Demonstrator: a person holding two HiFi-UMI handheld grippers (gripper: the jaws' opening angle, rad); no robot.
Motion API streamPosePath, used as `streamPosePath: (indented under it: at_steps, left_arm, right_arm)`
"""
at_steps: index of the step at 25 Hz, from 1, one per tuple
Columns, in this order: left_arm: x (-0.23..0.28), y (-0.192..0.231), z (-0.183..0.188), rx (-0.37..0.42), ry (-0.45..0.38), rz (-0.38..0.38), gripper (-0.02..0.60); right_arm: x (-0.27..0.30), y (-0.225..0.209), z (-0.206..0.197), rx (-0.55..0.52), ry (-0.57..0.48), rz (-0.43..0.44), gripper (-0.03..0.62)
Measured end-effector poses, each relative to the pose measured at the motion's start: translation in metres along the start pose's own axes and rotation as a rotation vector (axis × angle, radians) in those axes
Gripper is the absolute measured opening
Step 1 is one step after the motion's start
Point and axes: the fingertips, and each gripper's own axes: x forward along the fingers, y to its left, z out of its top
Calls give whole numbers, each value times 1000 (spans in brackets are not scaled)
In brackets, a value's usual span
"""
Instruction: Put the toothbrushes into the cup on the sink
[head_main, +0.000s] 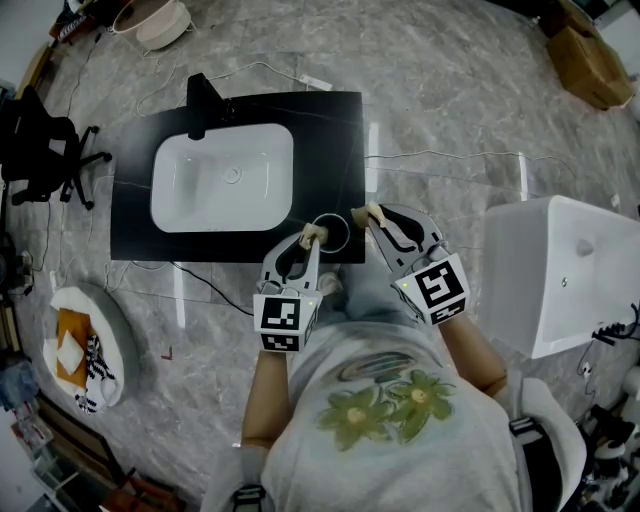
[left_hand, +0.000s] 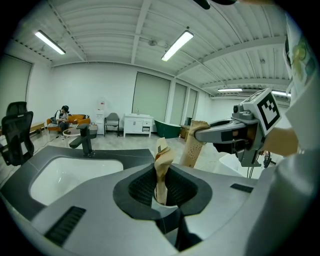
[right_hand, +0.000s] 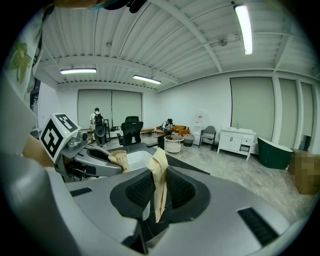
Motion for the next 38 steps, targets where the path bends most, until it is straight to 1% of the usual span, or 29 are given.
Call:
streamPosePath:
  at_steps: [23, 28, 38]
  left_arm:
    - [27, 5, -23, -15, 62, -13, 61]
    - [29, 8, -25, -17, 62, -16, 61]
    - [30, 10, -27, 26, 58, 0, 61]
  right_arm:
    - [7, -10, -5, 7, 16, -8, 81]
    - [12, -9, -4, 4, 21, -5, 81]
    - [12, -8, -4, -1, 23, 3, 81]
